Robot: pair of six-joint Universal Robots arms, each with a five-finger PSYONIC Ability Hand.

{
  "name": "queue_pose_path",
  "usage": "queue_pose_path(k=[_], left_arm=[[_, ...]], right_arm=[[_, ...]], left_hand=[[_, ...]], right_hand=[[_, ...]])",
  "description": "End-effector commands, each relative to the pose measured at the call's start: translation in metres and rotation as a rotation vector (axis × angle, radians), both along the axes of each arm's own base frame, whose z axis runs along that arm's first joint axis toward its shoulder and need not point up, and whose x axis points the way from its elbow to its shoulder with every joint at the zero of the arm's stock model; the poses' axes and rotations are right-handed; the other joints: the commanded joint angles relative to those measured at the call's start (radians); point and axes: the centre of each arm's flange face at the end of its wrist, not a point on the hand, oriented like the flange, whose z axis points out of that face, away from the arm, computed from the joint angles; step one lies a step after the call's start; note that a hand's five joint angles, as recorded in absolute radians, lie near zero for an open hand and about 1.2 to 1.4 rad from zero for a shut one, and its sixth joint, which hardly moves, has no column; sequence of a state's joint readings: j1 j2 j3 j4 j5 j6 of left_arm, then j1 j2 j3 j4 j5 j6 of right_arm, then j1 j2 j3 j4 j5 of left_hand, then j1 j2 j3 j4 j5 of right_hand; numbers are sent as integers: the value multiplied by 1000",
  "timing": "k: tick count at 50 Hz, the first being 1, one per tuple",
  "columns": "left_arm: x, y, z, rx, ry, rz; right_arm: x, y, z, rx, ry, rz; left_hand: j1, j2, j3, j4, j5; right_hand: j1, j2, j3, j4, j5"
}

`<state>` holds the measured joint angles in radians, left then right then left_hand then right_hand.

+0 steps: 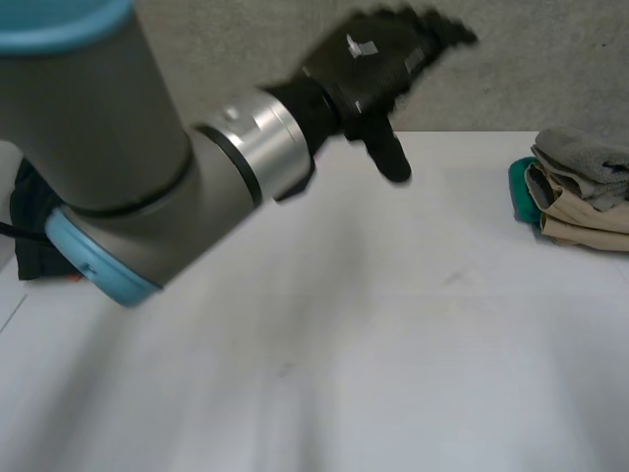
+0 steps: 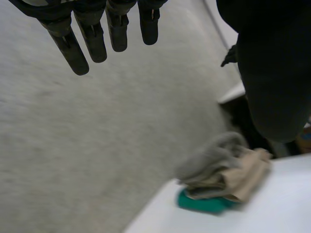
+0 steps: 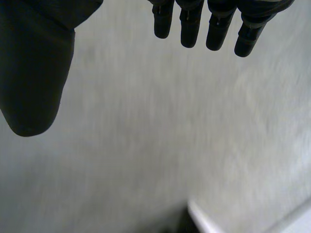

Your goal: Fold the laundry.

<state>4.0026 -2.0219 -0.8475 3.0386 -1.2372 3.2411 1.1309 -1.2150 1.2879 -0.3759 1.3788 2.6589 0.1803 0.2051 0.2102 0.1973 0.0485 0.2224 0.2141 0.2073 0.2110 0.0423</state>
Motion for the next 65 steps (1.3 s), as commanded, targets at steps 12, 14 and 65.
queue_pose_path(k=[12, 14, 65], left_arm=[[192, -181, -61, 19, -340, 842], [209, -208, -95, 20, -427, 883], [-6, -26, -162, 329, -214, 353]], right_arm=[[253, 124, -100, 264, -9, 758], [259, 131, -115, 321, 4, 774], [249, 143, -135, 415, 24, 625]], left_hand=[[1, -24, -29, -16, -42], [1, -24, -29, -16, -42], [436, 411, 406, 419, 393]], right_hand=[[-48, -40, -33, -36, -42], [-48, -40, -33, -36, -42], [-48, -40, -33, -36, -42]])
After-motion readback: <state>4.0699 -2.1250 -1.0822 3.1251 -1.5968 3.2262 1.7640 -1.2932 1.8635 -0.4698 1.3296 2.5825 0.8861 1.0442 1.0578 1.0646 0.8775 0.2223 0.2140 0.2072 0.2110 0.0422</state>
